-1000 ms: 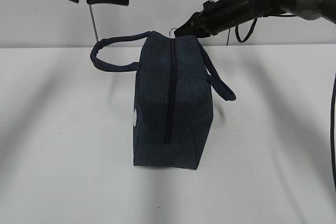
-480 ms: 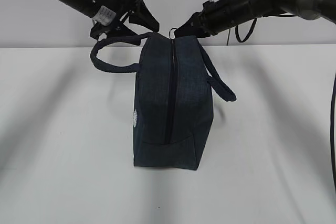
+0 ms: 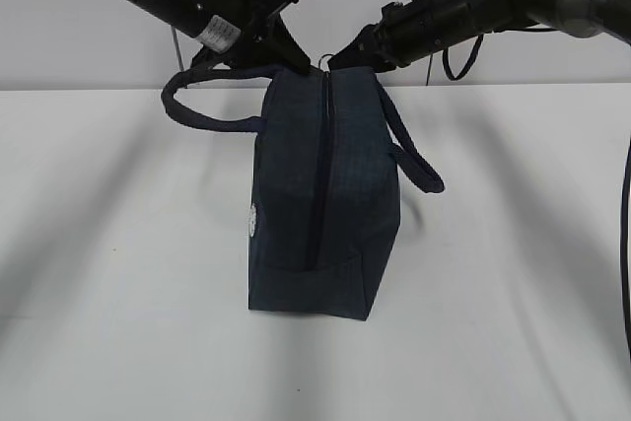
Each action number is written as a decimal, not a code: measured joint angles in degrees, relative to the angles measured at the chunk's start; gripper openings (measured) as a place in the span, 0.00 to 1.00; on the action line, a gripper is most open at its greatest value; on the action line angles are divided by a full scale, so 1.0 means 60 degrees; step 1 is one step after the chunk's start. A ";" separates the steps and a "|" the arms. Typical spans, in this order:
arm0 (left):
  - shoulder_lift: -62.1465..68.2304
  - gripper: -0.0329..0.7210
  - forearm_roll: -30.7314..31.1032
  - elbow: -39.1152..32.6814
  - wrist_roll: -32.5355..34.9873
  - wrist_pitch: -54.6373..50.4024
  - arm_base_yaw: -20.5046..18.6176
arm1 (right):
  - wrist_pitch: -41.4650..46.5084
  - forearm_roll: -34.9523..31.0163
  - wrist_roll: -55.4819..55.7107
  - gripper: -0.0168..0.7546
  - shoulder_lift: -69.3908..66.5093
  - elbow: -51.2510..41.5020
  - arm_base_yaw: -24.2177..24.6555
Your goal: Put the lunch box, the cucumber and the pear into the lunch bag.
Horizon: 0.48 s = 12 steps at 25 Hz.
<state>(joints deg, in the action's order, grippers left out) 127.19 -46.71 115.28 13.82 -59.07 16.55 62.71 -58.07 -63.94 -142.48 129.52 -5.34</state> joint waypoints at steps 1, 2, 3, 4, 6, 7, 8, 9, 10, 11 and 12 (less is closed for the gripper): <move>0.0000 0.22 0.0000 0.0000 0.0000 0.0000 0.0000 | 0.0000 0.0020 0.0000 0.00 0.0000 0.0000 0.0000; 0.0000 0.14 0.0022 0.0000 0.0000 -0.0020 0.0000 | -0.0022 0.0020 0.0000 0.00 0.0000 0.0000 0.0000; 0.0000 0.10 0.0035 0.0000 0.0000 -0.0047 0.0000 | -0.0062 0.0020 0.0000 0.00 0.0000 0.0000 0.0000; 0.0000 0.08 0.0048 0.0000 0.0000 -0.0066 0.0000 | -0.0086 0.0020 0.0000 0.00 0.0000 0.0000 0.0000; 0.0000 0.08 0.0046 0.0000 0.0000 -0.0069 0.0000 | -0.0136 0.0078 0.0000 0.00 0.0000 0.0000 0.0000; 0.0000 0.08 0.0046 0.0000 0.0000 -0.0077 0.0000 | -0.0153 0.0156 0.0000 0.00 0.0000 0.0000 0.0000; 0.0000 0.08 0.0046 0.0000 0.0000 -0.0077 0.0000 | -0.0161 0.0306 0.0000 0.00 0.0000 0.0000 0.0000; 0.0000 0.07 0.0046 0.0000 0.0000 -0.0077 0.0009 | -0.0161 0.0522 0.0101 0.00 0.0000 0.0017 0.0000; 0.0000 0.07 0.0046 0.0000 0.0000 -0.0077 0.0010 | -0.0161 0.0775 0.0242 0.00 0.0000 0.0012 0.0000; 0.0000 0.07 0.0046 0.0000 0.0000 -0.0061 0.0017 | -0.0161 0.1030 0.0472 0.00 0.0017 0.0012 -0.0018; 0.0000 0.07 0.0036 0.0000 0.0010 -0.0050 0.0029 | -0.0120 0.1363 0.0733 0.00 0.0017 0.0012 -0.0035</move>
<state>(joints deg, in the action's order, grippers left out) 127.19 -46.49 115.28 13.88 -59.37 16.72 61.99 -49.89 -59.54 -142.38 129.59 -5.55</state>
